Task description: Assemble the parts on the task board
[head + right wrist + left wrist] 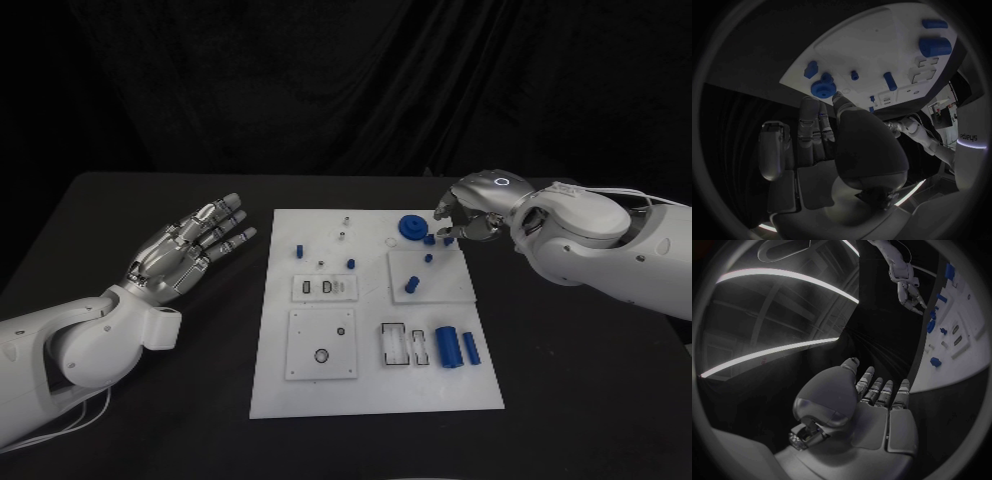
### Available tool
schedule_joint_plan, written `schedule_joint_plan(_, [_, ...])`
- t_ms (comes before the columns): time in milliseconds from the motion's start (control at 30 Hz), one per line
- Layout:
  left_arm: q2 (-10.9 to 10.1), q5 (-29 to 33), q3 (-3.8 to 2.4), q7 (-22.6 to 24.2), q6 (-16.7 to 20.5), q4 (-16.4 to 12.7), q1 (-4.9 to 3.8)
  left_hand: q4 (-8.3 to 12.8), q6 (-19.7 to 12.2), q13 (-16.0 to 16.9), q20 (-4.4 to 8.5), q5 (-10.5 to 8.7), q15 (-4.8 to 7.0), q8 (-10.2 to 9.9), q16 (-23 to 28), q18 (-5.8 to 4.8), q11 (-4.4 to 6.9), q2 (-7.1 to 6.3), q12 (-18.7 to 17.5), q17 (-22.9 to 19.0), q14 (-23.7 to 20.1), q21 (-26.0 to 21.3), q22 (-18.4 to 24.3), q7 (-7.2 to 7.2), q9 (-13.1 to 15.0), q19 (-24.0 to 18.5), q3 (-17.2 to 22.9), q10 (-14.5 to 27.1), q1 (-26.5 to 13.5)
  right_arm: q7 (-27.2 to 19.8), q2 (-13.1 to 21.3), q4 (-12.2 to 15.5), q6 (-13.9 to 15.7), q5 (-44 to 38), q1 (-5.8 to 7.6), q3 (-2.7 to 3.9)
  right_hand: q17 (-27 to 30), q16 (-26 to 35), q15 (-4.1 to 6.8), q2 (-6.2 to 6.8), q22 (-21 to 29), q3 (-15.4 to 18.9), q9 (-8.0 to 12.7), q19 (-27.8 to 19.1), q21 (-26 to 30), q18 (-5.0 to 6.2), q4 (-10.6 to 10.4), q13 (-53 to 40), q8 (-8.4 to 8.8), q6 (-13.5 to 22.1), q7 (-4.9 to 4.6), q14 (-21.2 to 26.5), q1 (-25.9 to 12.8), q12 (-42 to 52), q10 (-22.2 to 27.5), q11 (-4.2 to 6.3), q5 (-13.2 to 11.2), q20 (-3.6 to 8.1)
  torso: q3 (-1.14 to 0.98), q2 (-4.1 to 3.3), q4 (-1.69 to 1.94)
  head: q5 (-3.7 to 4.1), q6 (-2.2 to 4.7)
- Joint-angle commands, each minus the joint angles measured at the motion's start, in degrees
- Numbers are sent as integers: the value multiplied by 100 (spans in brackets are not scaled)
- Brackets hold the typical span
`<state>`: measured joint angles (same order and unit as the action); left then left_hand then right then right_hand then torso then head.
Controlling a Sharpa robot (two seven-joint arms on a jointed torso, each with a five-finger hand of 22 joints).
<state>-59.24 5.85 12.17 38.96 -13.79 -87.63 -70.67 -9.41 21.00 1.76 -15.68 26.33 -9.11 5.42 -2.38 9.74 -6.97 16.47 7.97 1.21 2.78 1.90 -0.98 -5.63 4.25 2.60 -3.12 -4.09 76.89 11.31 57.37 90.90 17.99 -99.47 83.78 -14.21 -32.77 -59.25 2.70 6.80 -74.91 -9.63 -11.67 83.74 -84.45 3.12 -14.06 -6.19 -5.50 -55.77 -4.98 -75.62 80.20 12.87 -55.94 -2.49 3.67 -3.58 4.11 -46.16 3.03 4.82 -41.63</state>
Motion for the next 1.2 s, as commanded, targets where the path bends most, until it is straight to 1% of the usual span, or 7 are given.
schedule_joint_plan(33, [13,22,-6,408,-70,-3,8,8,-29,-3,-35,27,-50,-4,12,58,-2,14,14,-6,-5,-26,6,-12,5,-13,38,31,32,367,-45,-4,6,-422,-45,3,21,8,12,44,-850,84,-35,95,55,-84,-18,-17,-12,0,27,15,-93,20,48,18,-34,-1,-4,-1,7,10,-8])
schedule_joint_plan(233, [20,22,-6,405,-77,4,12,12,-38,-3,-37,29,-52,-6,14,58,-3,16,12,-7,-7,-27,6,-12,3,-14,47,33,29,593,-145,-25,-89,-692,-111,4,140,96,20,104,-736,221,-135,-6,182,-43,-116,-62,-1,23,64,105,-235,-9,237,40,-37,10,-1,-4,8,23,-6])
schedule_joint_plan(500, [28,22,-6,404,-86,12,18,12,-38,-3,-37,29,-52,-6,14,58,-3,16,12,-7,-7,-27,6,-12,3,-14,47,33,29,827,-284,-82,-288,-895,-205,4,261,183,-7,111,-583,232,-230,-146,362,10,-109,-149,66,151,32,239,-183,11,483,11,112,-12,2,-3,5,29,-8])
schedule_joint_plan(600, [32,22,-6,403,-91,15,21,12,-38,-3,-37,29,-52,-6,14,58,-3,16,12,-7,-7,-27,6,-12,3,-14,47,33,29,875,-344,-123,-349,-937,-245,5,253,175,-15,63,-565,207,-300,-165,400,18,-47,-226,76,166,30,272,-116,78,561,13,370,-17,3,-1,4,31,-6])
schedule_joint_plan(733, [33,22,-6,401,-98,17,25,12,-38,-3,-37,29,-52,-6,14,58,-3,16,12,-7,-7,-27,6,-12,3,-14,47,33,29,913,-409,-173,-415,-961,-288,5,255,171,-21,19,-558,187,-356,-173,425,22,19,-291,84,171,26,295,-77,138,621,5,613,-22,3,1,4,26,-5])
schedule_joint_plan(1067, [37,22,-6,393,-112,31,35,12,-38,-3,-37,29,-52,-6,14,58,-3,16,12,-7,-7,-27,6,-12,3,-14,47,33,29,993,-497,-240,-570,-975,-348,5,251,166,-24,5,-544,185,-374,-186,445,28,34,-311,82,163,25,297,-81,158,631,7,665,-21,1,0,4,18,-23])
schedule_joint_plan(1200, [43,22,-6,390,-118,35,38,19,-42,-4,-39,30,-56,-8,11,58,-6,17,12,-6,-4,-27,6,-14,3,-14,65,36,23,1000,-524,-278,-629,-976,-354,5,249,161,-33,-43,-544,148,-396,-188,461,30,111,-352,109,187,20,314,-37,191,693,1,865,-20,-1,-2,9,23,-21])
